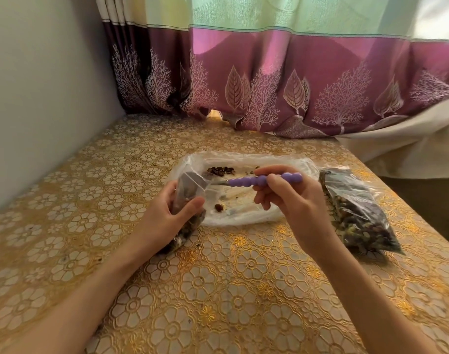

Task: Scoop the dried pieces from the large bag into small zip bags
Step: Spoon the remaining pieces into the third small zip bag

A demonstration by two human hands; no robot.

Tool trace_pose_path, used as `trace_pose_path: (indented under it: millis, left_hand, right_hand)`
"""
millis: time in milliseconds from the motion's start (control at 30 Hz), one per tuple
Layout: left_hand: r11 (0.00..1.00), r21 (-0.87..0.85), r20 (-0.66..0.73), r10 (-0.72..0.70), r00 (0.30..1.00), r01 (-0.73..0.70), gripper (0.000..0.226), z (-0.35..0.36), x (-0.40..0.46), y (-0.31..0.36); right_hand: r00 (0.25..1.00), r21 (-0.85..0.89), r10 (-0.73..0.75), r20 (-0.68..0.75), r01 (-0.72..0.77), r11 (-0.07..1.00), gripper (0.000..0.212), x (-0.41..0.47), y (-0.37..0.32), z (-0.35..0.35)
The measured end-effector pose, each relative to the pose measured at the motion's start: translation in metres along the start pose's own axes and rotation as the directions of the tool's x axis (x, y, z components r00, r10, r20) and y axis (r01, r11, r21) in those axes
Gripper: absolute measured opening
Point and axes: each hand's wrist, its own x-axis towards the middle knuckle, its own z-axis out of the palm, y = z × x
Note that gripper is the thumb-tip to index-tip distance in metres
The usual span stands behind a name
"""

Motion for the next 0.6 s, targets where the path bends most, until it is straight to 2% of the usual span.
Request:
trace_pose_path:
  millis: [167,267,333,433,600]
  left_hand:
    - [0.999,-0.038,0.0,0.011,1.0,-0.011,0.077,0.0,0.0,-0.002]
    - [0.999,-0.048,0.003,0.013,1.0,-0.013,0.075,-0.001,0.0,-0.002]
    - [0.999,-0.044,0.01,0.02,1.0,-0.02,0.067,-0.001,0.0,-0.002]
    - [0.999,-0.035,0.019,0.029,0.999,-0.028,0.05,0.0,0.001,-0.004]
    - [0.999,-0.029,0.021,0.03,0.999,-0.029,0.054,-0.001,0.001,-0.006]
  right_hand:
    - [0.99,0.136,0.053,-0.132,-0.034,0.99,0.013,0.006,-0.001,-0.009]
    - [0.945,0.181,0.108,-0.309,-0.053,0.982,0.015,0.01,0.001,-0.022]
    - [0.894,0.121,0.117,-0.434,-0.071,0.99,0.018,0.012,0.004,-0.032]
    - [0.858,-0.031,0.096,-0.505,-0.129,0.991,0.029,0.01,0.01,-0.041]
    - [0.833,-0.16,0.094,-0.545,-0.214,0.964,0.038,0.007,0.018,-0.045]
